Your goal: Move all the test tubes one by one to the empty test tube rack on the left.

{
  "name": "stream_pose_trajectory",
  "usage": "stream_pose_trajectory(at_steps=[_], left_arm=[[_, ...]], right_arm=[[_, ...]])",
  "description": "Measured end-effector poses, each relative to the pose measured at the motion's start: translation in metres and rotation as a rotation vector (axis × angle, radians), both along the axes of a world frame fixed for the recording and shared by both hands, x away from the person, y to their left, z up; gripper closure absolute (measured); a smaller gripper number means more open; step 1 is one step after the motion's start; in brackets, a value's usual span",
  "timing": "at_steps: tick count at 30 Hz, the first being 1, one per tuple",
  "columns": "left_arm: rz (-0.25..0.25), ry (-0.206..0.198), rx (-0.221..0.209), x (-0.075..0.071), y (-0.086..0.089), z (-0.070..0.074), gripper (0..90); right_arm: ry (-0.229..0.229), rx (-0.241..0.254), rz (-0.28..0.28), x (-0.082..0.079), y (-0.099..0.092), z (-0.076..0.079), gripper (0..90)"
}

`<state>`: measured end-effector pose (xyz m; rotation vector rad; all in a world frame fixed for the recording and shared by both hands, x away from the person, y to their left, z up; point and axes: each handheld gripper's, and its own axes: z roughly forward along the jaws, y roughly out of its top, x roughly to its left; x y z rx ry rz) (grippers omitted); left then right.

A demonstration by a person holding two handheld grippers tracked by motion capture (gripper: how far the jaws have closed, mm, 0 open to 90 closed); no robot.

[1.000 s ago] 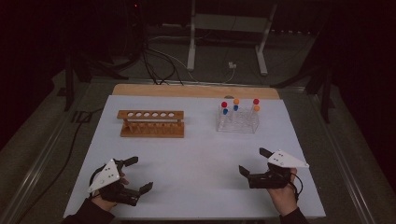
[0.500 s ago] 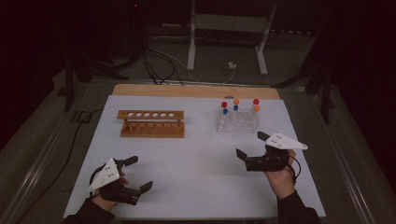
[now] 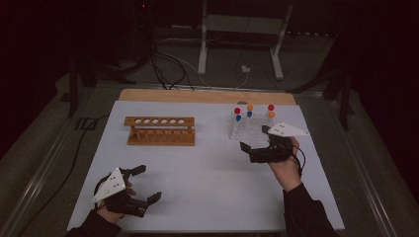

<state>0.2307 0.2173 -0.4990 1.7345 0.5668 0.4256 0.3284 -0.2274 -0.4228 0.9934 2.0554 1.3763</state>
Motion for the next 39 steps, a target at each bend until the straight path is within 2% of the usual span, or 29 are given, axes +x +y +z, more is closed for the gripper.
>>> stream_pose_trajectory(at_steps=[2,8,12,19,27,35,39], left_arm=[[0.000,-0.002,0.001,0.000,0.000,0.000,0.5],[-0.003,-0.001,0.002,-0.001,-0.001,0.000,0.5],[-0.004,-0.001,-0.002,0.000,0.000,0.000,0.5],[-0.006,0.000,0.000,-0.001,0.000,0.000,0.5],[-0.008,-0.001,0.004,-0.001,-0.001,0.000,0.5],[-0.007,-0.002,0.002,-0.001,0.000,0.000,0.5],[-0.007,-0.002,0.002,-0.001,0.000,0.000,0.5]], right_arm=[[0.010,-0.011,-0.002,0.006,0.003,-0.003,0.0],[0.016,-0.026,-0.056,0.023,0.014,-0.011,0.0],[0.033,-0.048,-0.065,0.033,0.021,-0.015,0.0],[0.061,-0.069,-0.102,0.049,0.026,-0.021,8.0],[0.111,-0.089,-0.178,0.065,0.028,-0.029,28.1],[0.171,-0.112,-0.203,0.080,0.030,-0.035,50.8],[0.195,-0.115,-0.211,0.087,0.032,-0.036,56.2]])
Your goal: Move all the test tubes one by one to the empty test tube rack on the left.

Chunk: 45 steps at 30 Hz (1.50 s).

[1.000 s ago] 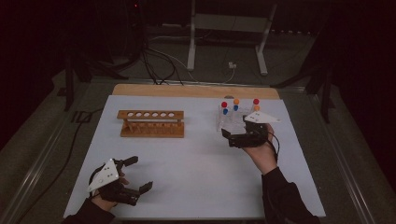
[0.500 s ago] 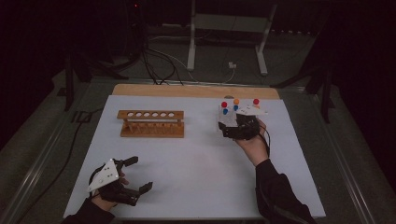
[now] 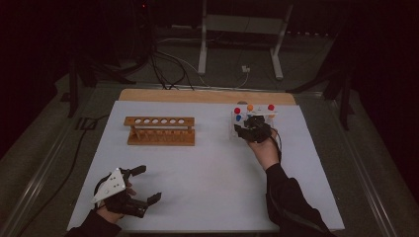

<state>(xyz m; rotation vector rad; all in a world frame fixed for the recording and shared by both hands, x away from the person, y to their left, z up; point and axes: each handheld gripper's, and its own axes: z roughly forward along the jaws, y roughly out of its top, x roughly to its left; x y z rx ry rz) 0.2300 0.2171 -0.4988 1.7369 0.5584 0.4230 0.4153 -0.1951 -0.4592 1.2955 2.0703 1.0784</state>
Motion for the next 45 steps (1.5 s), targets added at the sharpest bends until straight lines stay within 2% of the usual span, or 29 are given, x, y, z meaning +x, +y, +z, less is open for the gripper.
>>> stream_pose_trajectory(at_steps=[4,5,14,22,23,24,28,34,44,45], left_arm=[[-0.001,-0.002,-0.002,0.000,0.001,0.000,0.5],[0.000,-0.002,-0.003,0.000,0.001,0.000,0.5],[0.001,-0.002,-0.002,0.000,0.001,0.000,0.5],[0.000,0.000,-0.003,0.000,0.001,0.000,0.5],[-0.001,0.000,-0.002,0.000,0.001,0.000,0.5],[-0.001,0.000,-0.002,0.000,0.001,0.000,0.5],[0.000,0.001,-0.003,0.000,0.001,0.000,0.5],[-0.001,0.002,-0.004,0.001,0.002,0.000,0.5],[0.000,0.002,-0.004,0.001,0.001,0.000,0.5],[0.000,0.003,-0.005,0.001,0.001,0.000,0.5]], right_arm=[[0.018,-0.004,-0.015,0.006,0.003,-0.003,60.1],[0.026,0.008,-0.017,0.007,0.003,-0.004,60.6],[0.036,0.016,-0.041,0.016,0.007,-0.008,67.8],[0.021,0.010,-0.057,0.017,0.008,-0.008,70.5],[0.015,0.006,-0.057,0.016,0.008,-0.008,71.5],[0.014,0.018,-0.041,0.016,0.009,-0.008,77.0],[0.004,-0.004,-0.047,0.016,0.014,-0.008,77.1],[-0.002,-0.007,-0.036,0.016,0.012,-0.008,77.3],[-0.042,-0.012,-0.027,0.012,0.010,0.006,77.4],[-0.049,-0.013,-0.024,0.010,0.010,0.011,77.4]])
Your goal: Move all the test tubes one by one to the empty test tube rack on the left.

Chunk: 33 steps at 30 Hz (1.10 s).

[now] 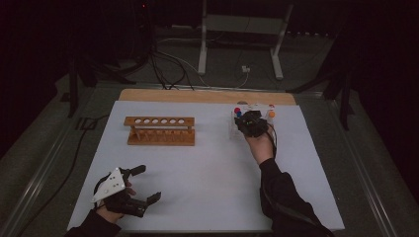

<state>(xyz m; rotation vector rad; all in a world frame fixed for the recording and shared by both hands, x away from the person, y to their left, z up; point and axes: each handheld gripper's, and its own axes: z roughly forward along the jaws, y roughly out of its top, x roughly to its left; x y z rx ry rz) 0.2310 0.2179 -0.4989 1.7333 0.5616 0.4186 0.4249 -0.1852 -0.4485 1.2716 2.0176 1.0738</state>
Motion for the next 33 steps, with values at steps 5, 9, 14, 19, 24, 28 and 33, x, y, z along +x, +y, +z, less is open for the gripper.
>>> stream_pose_trajectory(at_steps=[5,9,14,19,24,28,33], left_arm=[[-0.001,0.002,0.009,0.000,-0.001,0.000,0.5],[-0.009,0.010,0.011,0.001,-0.002,-0.001,0.5],[-0.021,0.016,0.025,0.001,-0.005,-0.001,0.5],[-0.035,0.037,0.036,0.002,-0.008,0.000,0.5],[-0.044,0.046,0.047,0.003,-0.013,0.004,0.5],[-0.078,0.066,0.051,0.007,-0.022,0.012,0.6],[-0.091,0.085,0.044,0.012,-0.027,0.024,0.6]], right_arm=[[-0.026,-0.003,0.007,-0.006,-0.002,0.013,77.3],[-0.043,-0.004,0.015,-0.010,-0.004,0.024,77.4],[-0.064,-0.022,0.025,-0.018,-0.006,0.034,77.4],[-0.077,-0.022,0.036,-0.026,-0.009,0.041,77.4],[-0.071,-0.029,0.063,-0.039,-0.008,0.041,77.3],[-0.073,-0.055,0.096,-0.052,-0.005,0.041,77.4],[-0.064,-0.060,0.141,-0.066,-0.001,0.039,77.3]])
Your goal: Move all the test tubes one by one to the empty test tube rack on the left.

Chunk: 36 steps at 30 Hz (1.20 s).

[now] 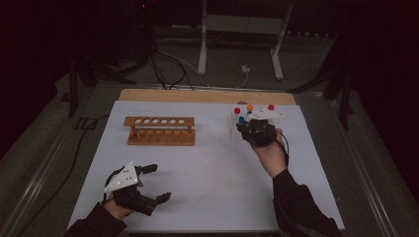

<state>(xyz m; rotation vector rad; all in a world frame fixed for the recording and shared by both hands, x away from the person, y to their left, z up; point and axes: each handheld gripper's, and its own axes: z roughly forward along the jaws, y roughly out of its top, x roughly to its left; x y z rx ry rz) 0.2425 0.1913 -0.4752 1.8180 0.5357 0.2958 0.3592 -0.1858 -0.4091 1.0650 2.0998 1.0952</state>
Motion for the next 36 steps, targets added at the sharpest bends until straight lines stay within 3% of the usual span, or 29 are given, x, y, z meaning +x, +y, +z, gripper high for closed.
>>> stream_pose_trajectory(at_steps=[3,10,16,24,36], left_arm=[[0.015,0.019,-0.020,0.006,-0.001,0.008,0.5],[0.010,-0.016,0.010,0.016,-0.009,0.028,0.6],[-0.005,-0.029,0.009,0.026,-0.020,0.040,0.6],[-0.072,-0.046,0.026,0.038,-0.052,0.057,1.6],[-0.110,-0.061,0.031,0.052,-0.091,0.064,7.7]], right_arm=[[0.000,-0.013,0.027,-0.007,0.005,-0.002,77.3],[0.015,-0.012,0.086,-0.024,0.017,-0.011,77.3],[0.022,-0.018,0.138,-0.039,0.027,-0.019,77.3],[0.039,-0.011,0.190,-0.053,0.034,-0.024,77.3],[0.055,-0.002,0.241,-0.067,0.041,-0.026,77.3]])
